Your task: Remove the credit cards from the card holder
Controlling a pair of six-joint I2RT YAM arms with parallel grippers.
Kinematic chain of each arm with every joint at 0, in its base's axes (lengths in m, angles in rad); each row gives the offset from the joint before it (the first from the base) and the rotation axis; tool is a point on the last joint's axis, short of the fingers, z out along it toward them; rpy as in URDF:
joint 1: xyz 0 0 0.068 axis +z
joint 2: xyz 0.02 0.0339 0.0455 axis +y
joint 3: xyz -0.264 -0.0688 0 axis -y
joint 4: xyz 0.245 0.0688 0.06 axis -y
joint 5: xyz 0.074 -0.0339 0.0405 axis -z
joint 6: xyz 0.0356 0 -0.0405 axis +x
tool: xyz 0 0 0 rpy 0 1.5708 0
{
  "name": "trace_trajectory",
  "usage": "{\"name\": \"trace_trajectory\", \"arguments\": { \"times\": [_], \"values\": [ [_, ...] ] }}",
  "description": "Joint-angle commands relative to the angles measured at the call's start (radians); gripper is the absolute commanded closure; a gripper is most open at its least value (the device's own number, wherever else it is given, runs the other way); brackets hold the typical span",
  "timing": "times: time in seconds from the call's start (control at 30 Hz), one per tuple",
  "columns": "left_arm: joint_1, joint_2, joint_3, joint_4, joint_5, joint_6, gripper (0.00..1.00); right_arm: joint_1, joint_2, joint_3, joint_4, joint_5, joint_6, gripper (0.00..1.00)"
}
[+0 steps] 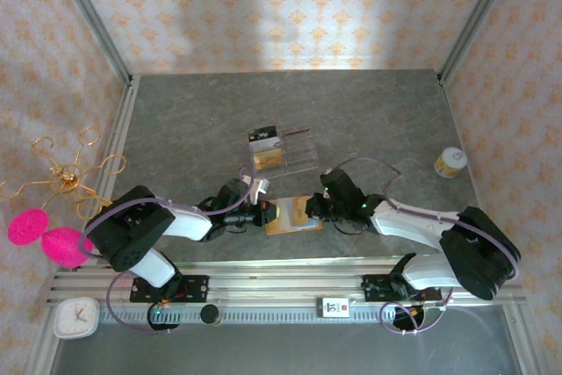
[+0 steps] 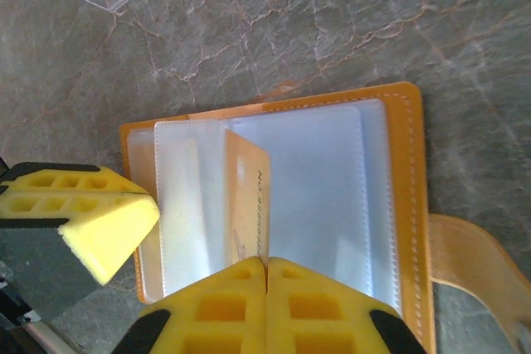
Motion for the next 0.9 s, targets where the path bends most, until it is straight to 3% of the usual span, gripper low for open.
{"name": "trace_trajectory", "arguments": {
  "times": [0.0, 0.17, 0.47, 0.57, 0.7, 0.87],
  "values": [
    [0.013, -0.040, -0.003, -0.082, 0.008, 0.010, 1.00, -0.007, -0.036, -0.006, -0.074, 0.033, -0.045, 1.00],
    [0.020, -0.174, 0.024, -0.166, -0.011, 0.038, 0.99, -0.007, -0.116, 0.081, -0.179, 0.073, -0.155, 1.00],
    [0.111, -0.403, 0.005, -0.250, -0.027, 0.001, 0.71, -0.007, -0.157, 0.185, -0.159, -0.007, -0.373, 1.00],
    [0.127, -0.432, -0.044, -0.143, 0.049, -0.042, 0.68, -0.005, -0.094, 0.232, -0.154, -0.121, -0.424, 1.00],
    [0.131, -0.446, -0.129, 0.128, 0.159, -0.131, 0.65, -0.005, -0.060, 0.222, -0.062, -0.272, -0.427, 1.00],
    [0.137, -0.472, -0.215, 0.430, 0.209, -0.212, 0.61, -0.005, -0.057, 0.235, -0.031, -0.394, -0.444, 1.00]
  ]
}}
